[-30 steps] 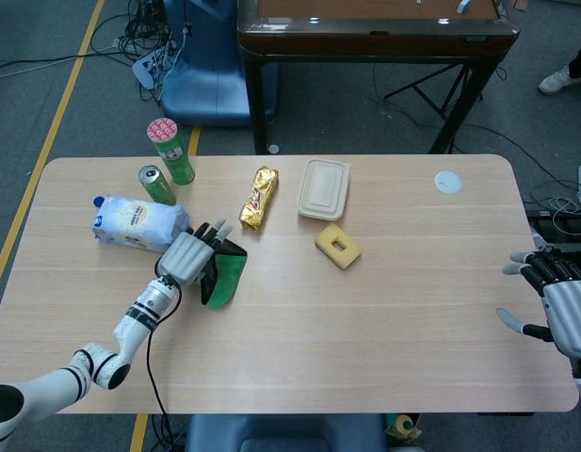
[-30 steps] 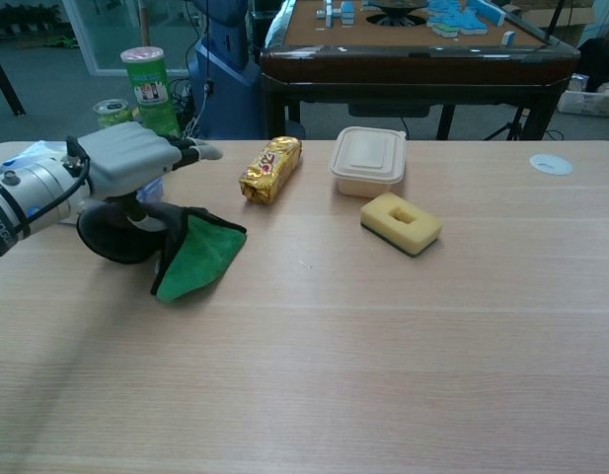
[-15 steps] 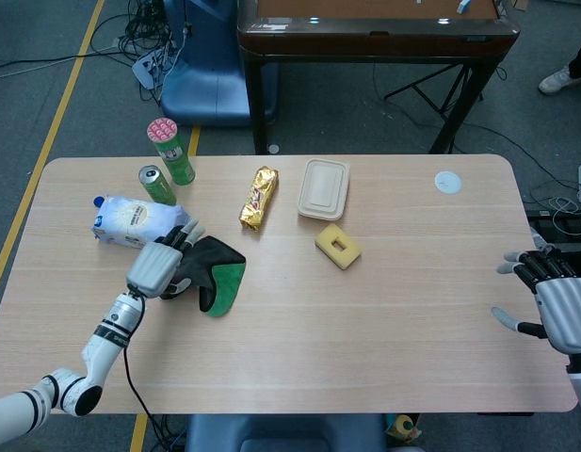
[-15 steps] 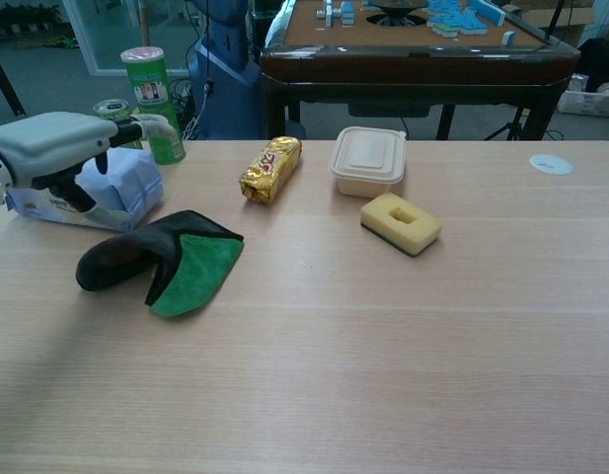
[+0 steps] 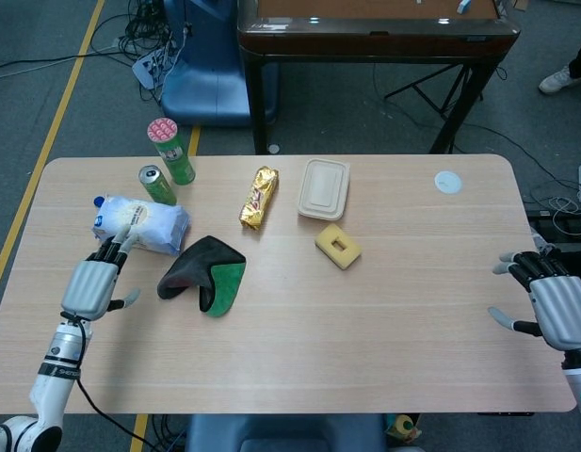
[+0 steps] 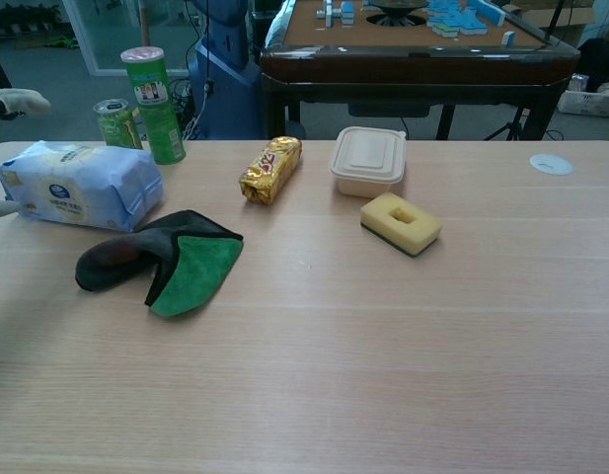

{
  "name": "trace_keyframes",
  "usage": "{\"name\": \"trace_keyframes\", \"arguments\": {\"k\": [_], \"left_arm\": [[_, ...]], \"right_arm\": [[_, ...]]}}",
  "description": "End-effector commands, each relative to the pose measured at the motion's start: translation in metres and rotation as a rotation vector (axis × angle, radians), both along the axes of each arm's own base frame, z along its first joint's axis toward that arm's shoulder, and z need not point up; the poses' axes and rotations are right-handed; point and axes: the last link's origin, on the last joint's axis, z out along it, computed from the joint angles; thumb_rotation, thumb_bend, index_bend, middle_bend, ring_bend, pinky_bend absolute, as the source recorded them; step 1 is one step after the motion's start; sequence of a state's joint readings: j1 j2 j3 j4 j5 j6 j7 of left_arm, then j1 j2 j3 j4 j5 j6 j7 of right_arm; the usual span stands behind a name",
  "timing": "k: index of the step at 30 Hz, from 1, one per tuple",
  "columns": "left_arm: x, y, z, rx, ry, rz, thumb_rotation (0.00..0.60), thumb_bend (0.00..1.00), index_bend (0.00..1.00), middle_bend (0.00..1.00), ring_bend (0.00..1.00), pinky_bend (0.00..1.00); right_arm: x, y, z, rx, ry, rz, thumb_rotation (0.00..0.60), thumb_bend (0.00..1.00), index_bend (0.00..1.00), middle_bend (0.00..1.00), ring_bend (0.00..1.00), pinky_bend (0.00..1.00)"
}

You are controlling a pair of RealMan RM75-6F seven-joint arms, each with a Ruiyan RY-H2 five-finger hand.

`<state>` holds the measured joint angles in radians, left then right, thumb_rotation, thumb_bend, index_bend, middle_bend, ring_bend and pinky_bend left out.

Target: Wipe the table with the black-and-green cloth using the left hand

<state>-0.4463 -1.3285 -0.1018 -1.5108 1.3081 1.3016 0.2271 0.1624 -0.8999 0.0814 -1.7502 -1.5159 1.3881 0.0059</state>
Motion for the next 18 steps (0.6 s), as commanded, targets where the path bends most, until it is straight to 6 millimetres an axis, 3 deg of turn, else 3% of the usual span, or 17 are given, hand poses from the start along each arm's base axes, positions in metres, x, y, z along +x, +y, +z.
{"name": "trace_keyframes", "arguments": {"k": [1, 9, 18], "left_arm": [[-0.019, -0.020, 0.018, 0.057, -0.017, 0.070, 0.600, 0.20, 0.06, 0.01, 0.10, 0.36], [-0.050, -0.068, 0.039, 0.111, -0.024, 0.197, 0.600, 0.20, 0.08, 0.02, 0.10, 0.35], [-0.057, -0.106, 0.047, 0.158, -0.015, 0.232, 0.600, 0.20, 0.08, 0.02, 0.11, 0.34]], "right_arm": [[-0.001, 0.000, -0.003, 0.018, 0.005, -0.001, 0.600, 0.24, 0.36, 0.28, 0.21, 0.24], [0.000, -0.003, -0.013, 0.054, 0.009, 0.016, 0.600, 0.24, 0.36, 0.28, 0.21, 0.25], [0.003, 0.000, -0.020, 0.067, 0.005, 0.039, 0.600, 0.24, 0.36, 0.28, 0.21, 0.24]]}}
